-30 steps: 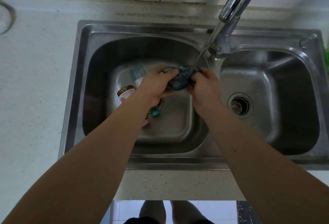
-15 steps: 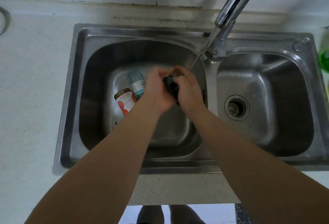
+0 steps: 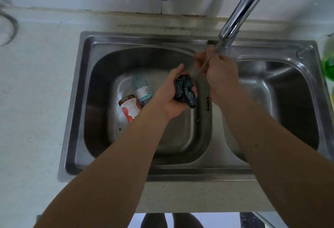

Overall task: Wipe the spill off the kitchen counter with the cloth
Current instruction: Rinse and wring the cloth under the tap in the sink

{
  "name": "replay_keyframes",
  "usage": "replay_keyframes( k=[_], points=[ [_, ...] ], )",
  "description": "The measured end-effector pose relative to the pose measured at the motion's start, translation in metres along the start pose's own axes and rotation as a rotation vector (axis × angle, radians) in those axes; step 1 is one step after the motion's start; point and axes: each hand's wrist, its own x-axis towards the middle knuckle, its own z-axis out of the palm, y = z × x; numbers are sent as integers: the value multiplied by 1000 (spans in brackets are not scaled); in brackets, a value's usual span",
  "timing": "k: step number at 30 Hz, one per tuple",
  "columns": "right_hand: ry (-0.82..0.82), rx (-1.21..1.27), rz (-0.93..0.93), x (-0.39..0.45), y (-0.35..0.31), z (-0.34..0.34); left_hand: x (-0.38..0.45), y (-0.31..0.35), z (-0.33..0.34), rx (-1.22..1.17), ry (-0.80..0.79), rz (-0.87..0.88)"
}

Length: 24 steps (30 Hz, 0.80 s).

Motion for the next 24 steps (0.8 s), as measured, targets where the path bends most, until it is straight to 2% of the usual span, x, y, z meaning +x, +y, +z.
replay_keyframes(
  k=[3, 5, 7, 9, 10, 14, 16, 17, 19, 21, 22, 23, 24],
  points=[
    [14, 82, 11, 6, -2, 4, -6, -1, 3, 5, -14, -24],
    [12, 2, -59, -5, 10, 8, -8, -1, 1, -43, 9, -51],
    [-68, -132, -158, -28, 34, 17, -6, 0, -1, -32, 60, -34],
    [-196, -176, -175, -49, 61, 29, -6, -3, -6, -4, 110, 57],
    [-210, -166, -168, -54, 69, 36, -7, -4, -8, 4, 147, 104],
    [-146, -3, 25, -55, 76, 53, 2, -4, -25, -26, 243, 144],
    [-109, 157, 198, -58, 74, 55, 3, -5, -28, -37, 340, 145],
    [-111, 295, 342, -61, 73, 57, 3, -7, -28, -13, 341, 187],
    [-199, 594, 581, -62, 70, 61, 7, -12, -34, 324, 325, 397],
    [-283, 727, 650, -59, 69, 57, 5, -17, -49, 1063, 279, 555],
    [-305, 745, 652, -58, 69, 56, 4, -16, -62, 1450, 300, 542],
    [-326, 746, 646, -58, 68, 55, 2, -14, -73, 1712, 315, 514],
    [-331, 712, 640, -59, 67, 54, -3, -12, -80, 1849, 333, 510]
  ],
)
